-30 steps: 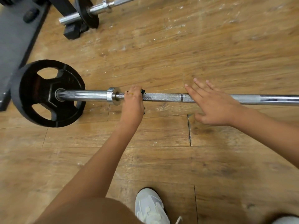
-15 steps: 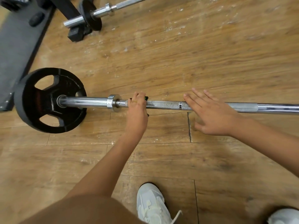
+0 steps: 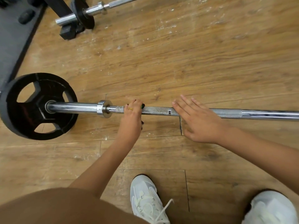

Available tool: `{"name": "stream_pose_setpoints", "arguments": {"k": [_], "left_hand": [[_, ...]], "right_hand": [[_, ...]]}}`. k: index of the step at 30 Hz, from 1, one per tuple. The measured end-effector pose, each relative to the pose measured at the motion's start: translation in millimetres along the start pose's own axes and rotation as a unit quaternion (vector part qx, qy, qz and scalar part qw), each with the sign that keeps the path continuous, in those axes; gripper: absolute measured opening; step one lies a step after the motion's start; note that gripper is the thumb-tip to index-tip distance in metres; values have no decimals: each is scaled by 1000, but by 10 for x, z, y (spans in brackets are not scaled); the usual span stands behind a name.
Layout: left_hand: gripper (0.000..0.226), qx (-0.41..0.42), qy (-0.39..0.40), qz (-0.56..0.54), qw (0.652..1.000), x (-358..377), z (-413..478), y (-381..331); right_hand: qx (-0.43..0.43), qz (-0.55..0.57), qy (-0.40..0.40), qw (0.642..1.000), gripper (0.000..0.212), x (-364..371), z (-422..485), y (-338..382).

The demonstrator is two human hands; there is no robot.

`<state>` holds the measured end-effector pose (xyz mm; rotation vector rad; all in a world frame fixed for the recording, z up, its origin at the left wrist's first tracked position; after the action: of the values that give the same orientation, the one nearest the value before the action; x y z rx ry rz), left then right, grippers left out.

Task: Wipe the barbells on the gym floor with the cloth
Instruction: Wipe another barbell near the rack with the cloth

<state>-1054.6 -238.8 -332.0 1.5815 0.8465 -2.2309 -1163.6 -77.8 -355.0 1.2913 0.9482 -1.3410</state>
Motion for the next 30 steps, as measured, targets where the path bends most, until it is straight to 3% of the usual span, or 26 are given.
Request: {"name": "stream_pose_setpoints", "arguments": {"k": [3,7,9,16,22,30], "left_hand": [[60,25,9,-21,999,-2,-88,8],[35,-67,-39,-36,996,-222,-109,424],[32,-86,-49,-14,995,-240,-136,463],[48,39,23,-31,998,-176,-408,97],[42,-27,-4,-35,999,-240,-465,431],[49,93,37,-50,994,-107,-629,-97]], "right_hand": [[0,2,-9,1000,91,16,-62,69],[-1,-2,-20,1000,90,8,-167,177],[-4,-8,-20,1000,92,-7,-203,231],[-8,-19,-20,1000,93,-22,-333,374],[-4,-21,-22,1000,88,-21,-391,451],[-5,-35,-25,999,89,-64,-469,552]]}}
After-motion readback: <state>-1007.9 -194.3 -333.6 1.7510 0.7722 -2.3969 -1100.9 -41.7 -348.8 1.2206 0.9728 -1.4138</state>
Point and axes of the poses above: each hand's wrist, its own z-axis towards the middle knuckle, its own x-axis out of the palm, y = z × x, the point moved 10 cm from there along z, towards the middle knuckle, and after that the axes turned 11 degrees about -y, right-handed, at the moved point
